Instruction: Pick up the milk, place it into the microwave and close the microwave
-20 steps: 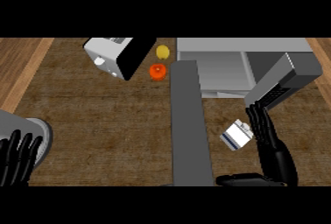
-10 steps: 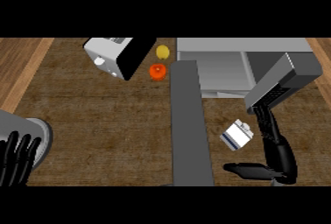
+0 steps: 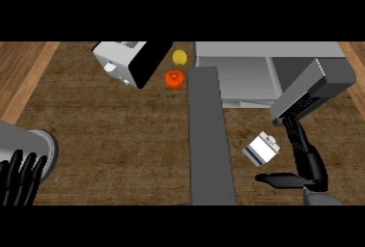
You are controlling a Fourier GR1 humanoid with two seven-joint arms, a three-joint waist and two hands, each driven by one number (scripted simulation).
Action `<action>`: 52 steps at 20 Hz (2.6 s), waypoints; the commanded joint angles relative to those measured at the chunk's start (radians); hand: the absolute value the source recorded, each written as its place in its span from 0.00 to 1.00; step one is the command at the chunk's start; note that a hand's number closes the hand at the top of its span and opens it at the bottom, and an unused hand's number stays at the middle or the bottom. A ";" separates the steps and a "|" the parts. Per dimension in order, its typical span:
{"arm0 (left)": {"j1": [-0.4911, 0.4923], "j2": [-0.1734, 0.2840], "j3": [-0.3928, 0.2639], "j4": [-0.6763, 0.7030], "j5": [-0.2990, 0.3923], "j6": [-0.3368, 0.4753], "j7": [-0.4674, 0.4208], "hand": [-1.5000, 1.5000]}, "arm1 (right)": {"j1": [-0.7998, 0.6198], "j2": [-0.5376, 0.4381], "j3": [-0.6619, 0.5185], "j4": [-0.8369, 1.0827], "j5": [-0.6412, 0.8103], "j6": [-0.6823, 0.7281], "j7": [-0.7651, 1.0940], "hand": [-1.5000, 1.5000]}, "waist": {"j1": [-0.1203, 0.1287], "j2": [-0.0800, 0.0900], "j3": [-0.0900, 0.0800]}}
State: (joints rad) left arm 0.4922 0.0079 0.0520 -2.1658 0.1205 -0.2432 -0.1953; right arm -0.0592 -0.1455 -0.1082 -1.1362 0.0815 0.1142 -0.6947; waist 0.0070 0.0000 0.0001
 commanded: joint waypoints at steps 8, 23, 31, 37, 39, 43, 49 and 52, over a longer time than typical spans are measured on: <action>0.060 -0.007 -0.027 -0.042 0.001 0.010 0.004 0.00 | -0.093 -0.049 -0.036 0.287 0.041 0.004 -0.149 0.00 | -0.001 -0.001 0.000; 0.014 -0.006 0.027 0.054 -0.001 -0.032 -0.070 0.00 | -0.351 -0.070 -0.078 0.863 0.093 0.061 -0.397 0.00 | 0.013 0.005 0.002; 0.062 -0.007 0.020 0.031 0.020 -0.034 -0.069 0.00 | -0.363 -0.055 -0.098 0.892 0.080 0.027 -0.447 0.00 | 0.015 0.004 0.002; 0.016 0.002 0.054 0.092 0.030 -0.074 -0.096 0.00 | -0.361 -0.038 -0.131 0.897 0.033 0.127 -0.469 0.00 | 0.016 0.006 0.003; 0.001 0.035 0.094 0.090 0.070 -0.085 -0.065 0.00 | -0.388 -0.024 -0.128 0.887 0.025 0.157 -0.444 1.00 | 0.016 0.006 0.003; -0.035 0.021 0.083 0.085 0.059 -0.056 -0.033 0.00 | -0.401 -0.020 -0.128 0.865 -0.002 0.261 -0.437 1.00 | 0.011 0.007 0.003; 0.012 0.026 0.096 0.091 0.050 -0.082 -0.085 0.00 | -0.370 -0.040 -0.120 0.826 -0.033 0.353 -0.405 1.00 | 0.007 0.002 0.001; 0.011 0.009 0.086 0.081 0.049 -0.065 -0.064 0.00 | -0.346 -0.004 -0.074 0.799 -0.017 0.390 -0.415 1.00 | 0.005 0.002 0.002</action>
State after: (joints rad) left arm 0.4954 0.0253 0.1403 -2.0912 0.1753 -0.3093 -0.2539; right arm -0.4274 -0.1572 -0.2087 -0.3248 0.0650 0.2893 -0.9845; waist 0.0161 0.0030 0.0022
